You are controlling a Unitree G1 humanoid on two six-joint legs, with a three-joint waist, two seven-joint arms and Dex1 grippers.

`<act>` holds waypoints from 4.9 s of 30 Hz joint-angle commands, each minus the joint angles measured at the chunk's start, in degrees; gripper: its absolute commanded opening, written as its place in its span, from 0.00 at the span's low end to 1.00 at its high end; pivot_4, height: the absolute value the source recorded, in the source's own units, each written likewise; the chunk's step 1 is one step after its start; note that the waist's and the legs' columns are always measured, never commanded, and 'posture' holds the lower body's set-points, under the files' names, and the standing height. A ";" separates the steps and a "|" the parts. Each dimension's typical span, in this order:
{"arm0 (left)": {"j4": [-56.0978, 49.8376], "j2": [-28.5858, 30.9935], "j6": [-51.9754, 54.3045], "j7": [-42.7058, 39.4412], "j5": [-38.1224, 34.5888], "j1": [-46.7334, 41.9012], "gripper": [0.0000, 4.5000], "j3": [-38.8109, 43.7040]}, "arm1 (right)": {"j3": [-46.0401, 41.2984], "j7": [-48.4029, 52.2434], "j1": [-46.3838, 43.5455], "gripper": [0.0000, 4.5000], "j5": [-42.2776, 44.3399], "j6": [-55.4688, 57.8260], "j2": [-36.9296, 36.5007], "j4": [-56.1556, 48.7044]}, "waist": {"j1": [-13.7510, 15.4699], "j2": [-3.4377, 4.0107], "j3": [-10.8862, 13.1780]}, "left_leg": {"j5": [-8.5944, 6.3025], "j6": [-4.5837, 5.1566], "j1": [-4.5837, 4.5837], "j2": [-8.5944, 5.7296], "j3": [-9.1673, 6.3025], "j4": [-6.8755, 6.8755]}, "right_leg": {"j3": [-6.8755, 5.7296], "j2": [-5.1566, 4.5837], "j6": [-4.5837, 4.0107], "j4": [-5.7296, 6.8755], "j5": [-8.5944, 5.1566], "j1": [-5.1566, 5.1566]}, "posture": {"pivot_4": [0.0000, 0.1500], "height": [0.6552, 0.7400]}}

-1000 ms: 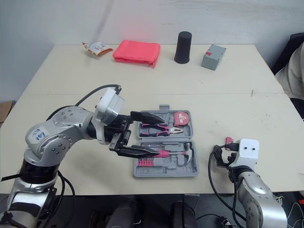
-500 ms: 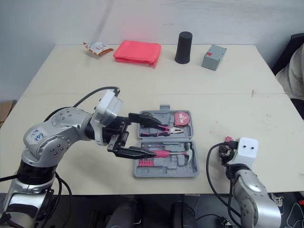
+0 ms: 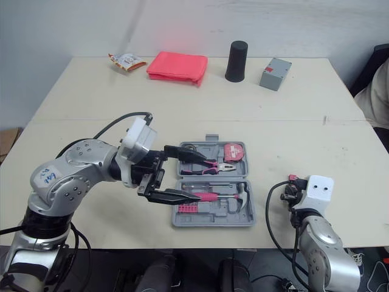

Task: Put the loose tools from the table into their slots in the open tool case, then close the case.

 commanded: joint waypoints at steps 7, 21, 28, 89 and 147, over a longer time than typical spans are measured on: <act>-2.19 1.45 -1.54 -0.99 0.98 1.59 1.00 0.98 | -0.73 32.73 -1.08 0.16 9.04 -3.91 -25.69 -2.14 | -0.20 0.12 0.07 | -0.03 0.11 0.01 0.05 0.09 0.04 | 0.03 0.08 0.01 0.02 0.00 -0.04 | 1.00 0.95; -7.74 13.38 -8.33 -1.98 15.17 15.15 1.00 -0.18 | 30.87 68.65 -26.21 0.16 7.96 -7.73 -43.96 7.74 | 0.39 -0.18 0.25 | -0.24 0.49 -0.09 0.01 0.04 0.13 | -0.06 -0.22 -0.03 -0.08 -0.01 -0.04 | 1.00 0.95; -9.64 14.32 -8.45 0.08 17.47 19.17 1.00 0.49 | 38.67 70.82 -31.01 0.16 2.59 -8.94 -41.02 10.00 | -0.01 -0.19 0.25 | -0.21 0.41 -0.24 -0.03 0.08 0.22 | -0.10 -0.35 -0.03 -0.06 -0.01 -0.17 | 1.00 0.95; -5.15 8.72 -8.24 1.45 17.02 16.39 1.00 0.85 | 30.81 70.78 -14.86 0.01 -2.02 -33.10 -28.06 21.40 | 0.23 -0.77 -0.17 | -0.44 0.38 0.72 0.12 -0.05 0.35 | -0.15 -0.22 -0.07 -0.05 -0.02 0.90 | 1.00 0.95; 29.29 16.54 -6.55 18.85 17.28 39.21 0.00 37.54 | 12.82 68.01 -32.91 1.00 28.80 -5.69 -32.11 8.88 | -1.58 -0.47 0.05 | -1.01 0.53 0.01 0.10 0.98 0.10 | -0.99 -1.09 -0.13 0.11 0.05 -0.54 | 1.00 0.95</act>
